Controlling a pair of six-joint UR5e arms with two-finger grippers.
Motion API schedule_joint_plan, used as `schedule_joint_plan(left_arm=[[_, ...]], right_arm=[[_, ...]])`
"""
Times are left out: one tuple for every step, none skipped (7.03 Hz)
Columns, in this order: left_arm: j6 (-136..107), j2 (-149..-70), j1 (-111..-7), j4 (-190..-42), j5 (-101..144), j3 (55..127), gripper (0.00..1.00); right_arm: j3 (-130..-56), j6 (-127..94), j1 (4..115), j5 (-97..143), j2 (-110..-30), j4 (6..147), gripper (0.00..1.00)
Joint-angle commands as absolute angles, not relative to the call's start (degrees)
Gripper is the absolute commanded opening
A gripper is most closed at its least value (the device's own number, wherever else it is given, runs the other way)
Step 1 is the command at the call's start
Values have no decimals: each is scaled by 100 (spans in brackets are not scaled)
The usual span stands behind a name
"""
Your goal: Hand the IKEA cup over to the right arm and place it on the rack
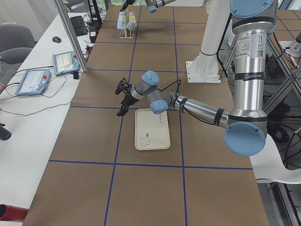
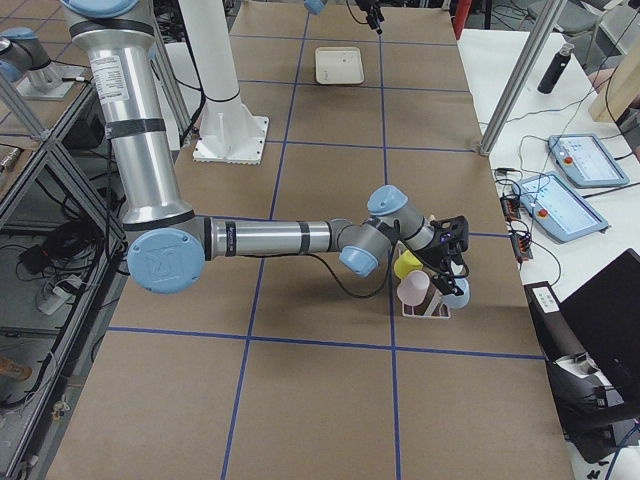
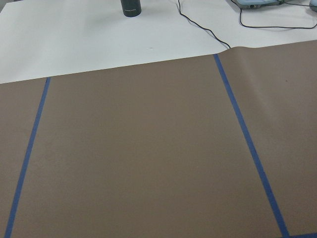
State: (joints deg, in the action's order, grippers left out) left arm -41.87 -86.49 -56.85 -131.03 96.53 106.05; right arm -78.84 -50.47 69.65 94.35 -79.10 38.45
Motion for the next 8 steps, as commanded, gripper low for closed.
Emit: schedule_joint_plan(left_arm=[[-2906, -8184, -6036, -13070, 9877, 10608, 100], [-2735, -8183, -6560, -12765, 10636, 10574, 100], [-2316, -8244, -7366, -12179, 11670, 10617, 100], [-1476, -8279, -8122, -11668, 12533, 10617, 100], [-1172, -8288, -8748, -11124, 13273, 10687, 100], [-1134, -8210, -9015, -10796, 13750, 10922, 100], [-951, -7878, -9026, -10784, 13824, 11038, 100], [-253, -7518, -9018, -10749, 13816, 10987, 100]], right_arm=[[-7937, -4897, 7257, 10400, -7893, 3850, 100], [-7902, -4304, 7686, 10893, -7875, 3928, 100], [-7893, -3489, 8230, 11368, -7823, 4303, 100], [-7945, -2811, 8757, 11991, -7718, 4803, 100], [-7980, -2412, 9293, 12745, -7638, 5347, 100], [-7989, -1912, 9716, 13284, -7699, 5735, 100], [-8102, -1368, 9851, 13646, -7838, 6131, 100], [-8547, -936, 9600, 13823, -8318, 6622, 100]])
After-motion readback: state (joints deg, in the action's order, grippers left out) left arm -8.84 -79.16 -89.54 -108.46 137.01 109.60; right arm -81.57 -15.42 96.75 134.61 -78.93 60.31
